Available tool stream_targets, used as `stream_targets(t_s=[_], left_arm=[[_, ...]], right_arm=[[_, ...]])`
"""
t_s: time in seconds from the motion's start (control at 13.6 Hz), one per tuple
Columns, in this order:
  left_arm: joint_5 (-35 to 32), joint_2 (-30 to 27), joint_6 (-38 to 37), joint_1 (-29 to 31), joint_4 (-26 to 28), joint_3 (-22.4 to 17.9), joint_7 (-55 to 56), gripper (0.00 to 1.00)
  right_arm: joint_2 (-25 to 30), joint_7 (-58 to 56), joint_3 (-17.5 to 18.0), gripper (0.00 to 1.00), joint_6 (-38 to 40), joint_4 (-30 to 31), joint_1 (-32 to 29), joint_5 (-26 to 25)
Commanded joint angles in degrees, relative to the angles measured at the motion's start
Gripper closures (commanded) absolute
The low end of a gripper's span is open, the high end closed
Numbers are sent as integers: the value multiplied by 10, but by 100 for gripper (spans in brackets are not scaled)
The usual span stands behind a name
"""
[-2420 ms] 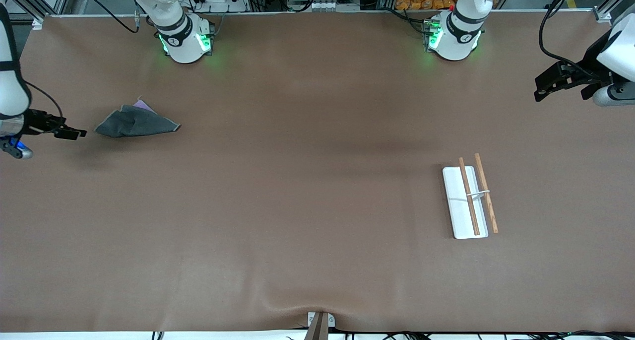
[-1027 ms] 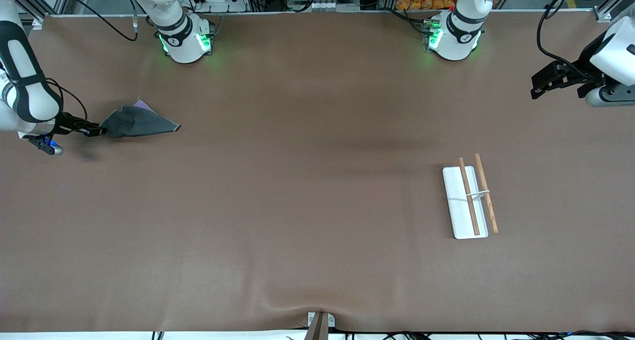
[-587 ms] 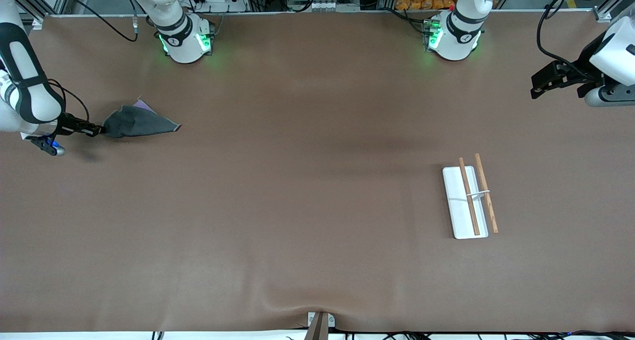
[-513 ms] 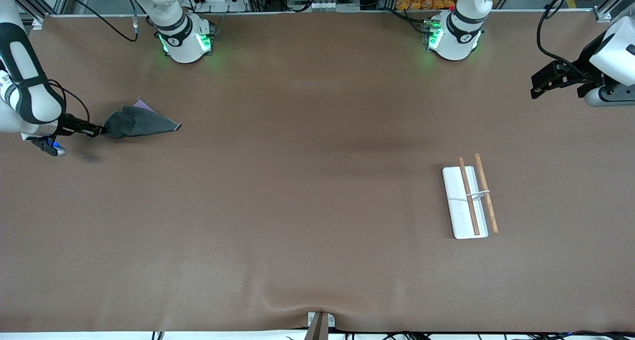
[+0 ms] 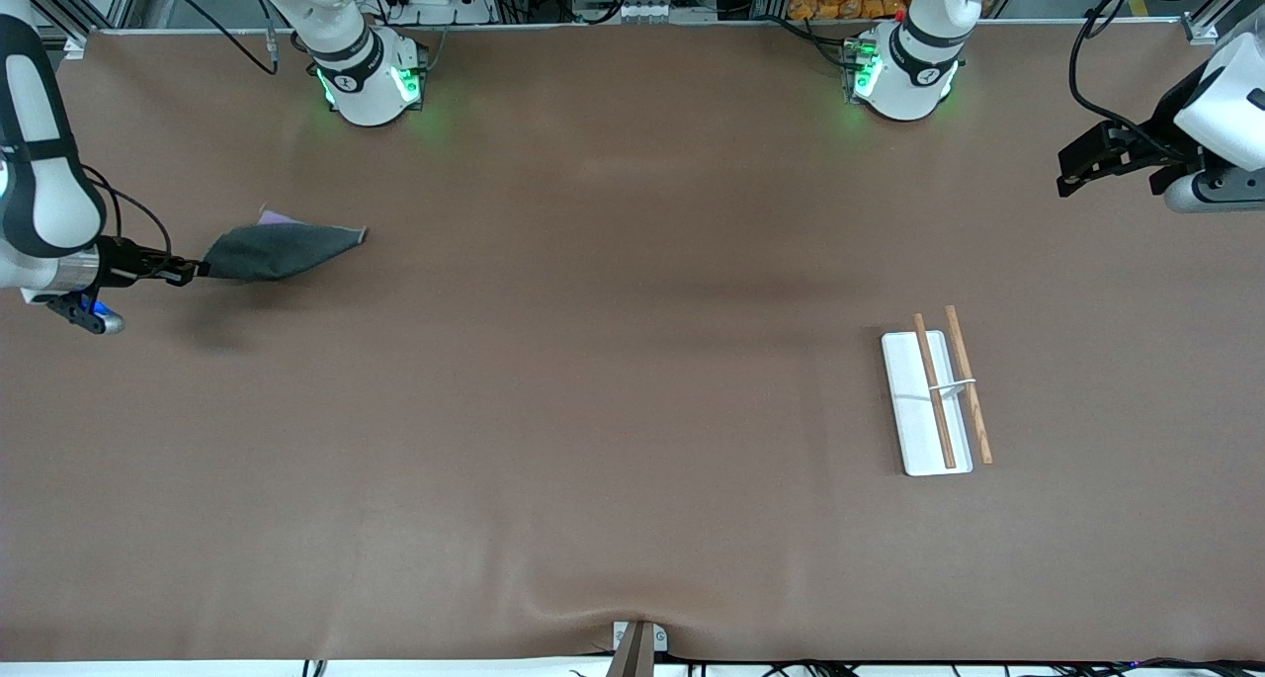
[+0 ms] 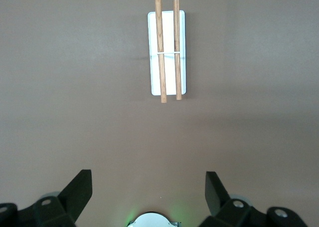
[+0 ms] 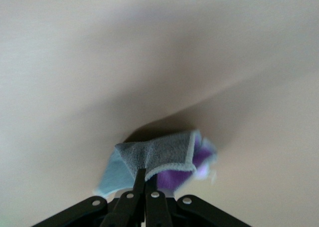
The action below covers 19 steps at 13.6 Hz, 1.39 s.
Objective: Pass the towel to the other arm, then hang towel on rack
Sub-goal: 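Lift the towel with the right gripper toward the table middle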
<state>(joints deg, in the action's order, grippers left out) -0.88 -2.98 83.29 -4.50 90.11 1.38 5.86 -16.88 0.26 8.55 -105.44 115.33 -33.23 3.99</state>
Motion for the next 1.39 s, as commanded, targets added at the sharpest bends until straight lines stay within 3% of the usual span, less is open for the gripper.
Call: stream_targets(t_s=[0.0, 0.51, 0.81, 1.32], left_arm=[[5, 1, -8, 0, -6, 0, -10, 0], [13, 2, -7, -6, -10, 0, -1, 0], [36, 2, -6, -5, -14, 0, 3, 0], [105, 16, 19, -10, -15, 1, 69, 0]], right_arm=[[32, 71, -2, 100, 70, -28, 45, 34], [71, 276, 3, 100, 133, -54, 159, 160], [91, 407, 3, 100, 129, -57, 240, 249], [96, 612, 3, 100, 99, -121, 361, 379]])
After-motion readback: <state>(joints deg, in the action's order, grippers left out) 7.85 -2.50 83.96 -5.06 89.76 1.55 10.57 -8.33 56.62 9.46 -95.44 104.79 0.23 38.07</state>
